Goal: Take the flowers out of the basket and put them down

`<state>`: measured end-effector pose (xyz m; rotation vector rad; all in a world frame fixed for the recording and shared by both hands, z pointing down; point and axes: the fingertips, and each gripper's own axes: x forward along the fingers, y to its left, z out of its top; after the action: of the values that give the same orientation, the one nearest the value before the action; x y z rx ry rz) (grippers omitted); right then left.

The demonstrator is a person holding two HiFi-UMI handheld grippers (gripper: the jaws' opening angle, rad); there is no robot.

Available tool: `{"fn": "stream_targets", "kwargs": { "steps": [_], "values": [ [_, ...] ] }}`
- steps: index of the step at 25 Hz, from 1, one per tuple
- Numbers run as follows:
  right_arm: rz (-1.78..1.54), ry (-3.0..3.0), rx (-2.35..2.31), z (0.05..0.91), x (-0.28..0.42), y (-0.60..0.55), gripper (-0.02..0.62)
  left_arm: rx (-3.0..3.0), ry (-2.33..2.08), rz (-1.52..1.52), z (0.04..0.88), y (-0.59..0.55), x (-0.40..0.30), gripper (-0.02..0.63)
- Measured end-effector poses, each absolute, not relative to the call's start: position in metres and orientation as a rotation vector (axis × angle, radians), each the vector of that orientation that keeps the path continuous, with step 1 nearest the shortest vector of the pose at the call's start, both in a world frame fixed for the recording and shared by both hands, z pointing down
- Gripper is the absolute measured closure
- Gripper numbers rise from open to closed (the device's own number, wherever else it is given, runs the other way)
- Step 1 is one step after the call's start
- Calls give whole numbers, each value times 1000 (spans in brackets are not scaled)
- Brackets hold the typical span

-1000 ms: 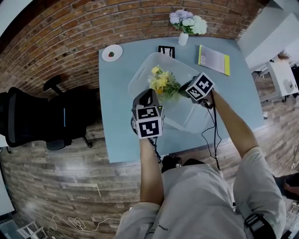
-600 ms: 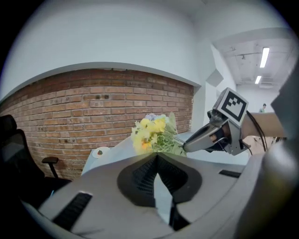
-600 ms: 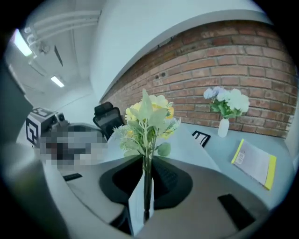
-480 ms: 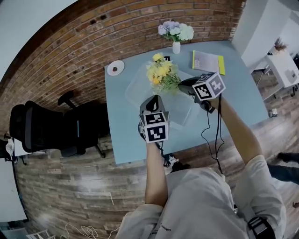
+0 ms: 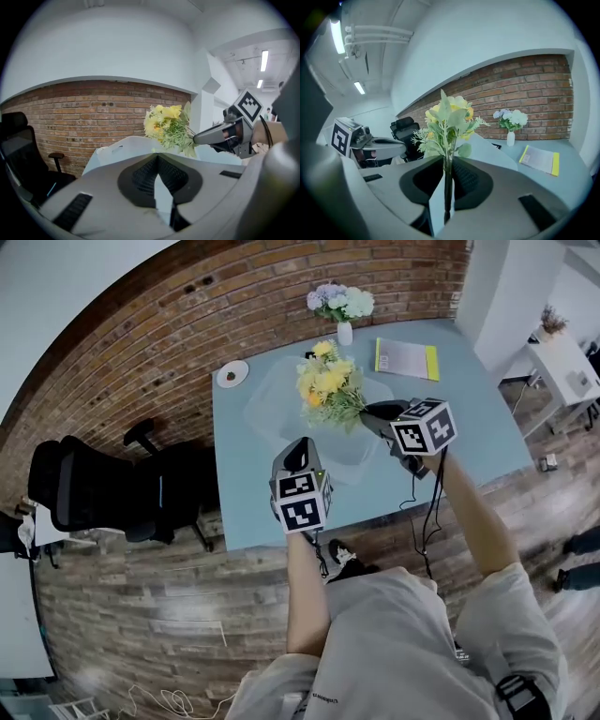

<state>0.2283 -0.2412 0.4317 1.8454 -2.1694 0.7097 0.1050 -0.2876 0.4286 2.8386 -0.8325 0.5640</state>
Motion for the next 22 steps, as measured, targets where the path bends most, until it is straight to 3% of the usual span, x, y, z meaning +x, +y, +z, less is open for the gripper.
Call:
{"fn": "stream_targets", "kwargs": {
  "steps": [13,22],
  "values": [
    [566,-2167,2106,431,193,-172,509,2814,-943,493,444,-260,46,586],
    [490,-2035,2261,429,196,-149,509,2934,-775,502,437,-253,72,586]
  ]
}}
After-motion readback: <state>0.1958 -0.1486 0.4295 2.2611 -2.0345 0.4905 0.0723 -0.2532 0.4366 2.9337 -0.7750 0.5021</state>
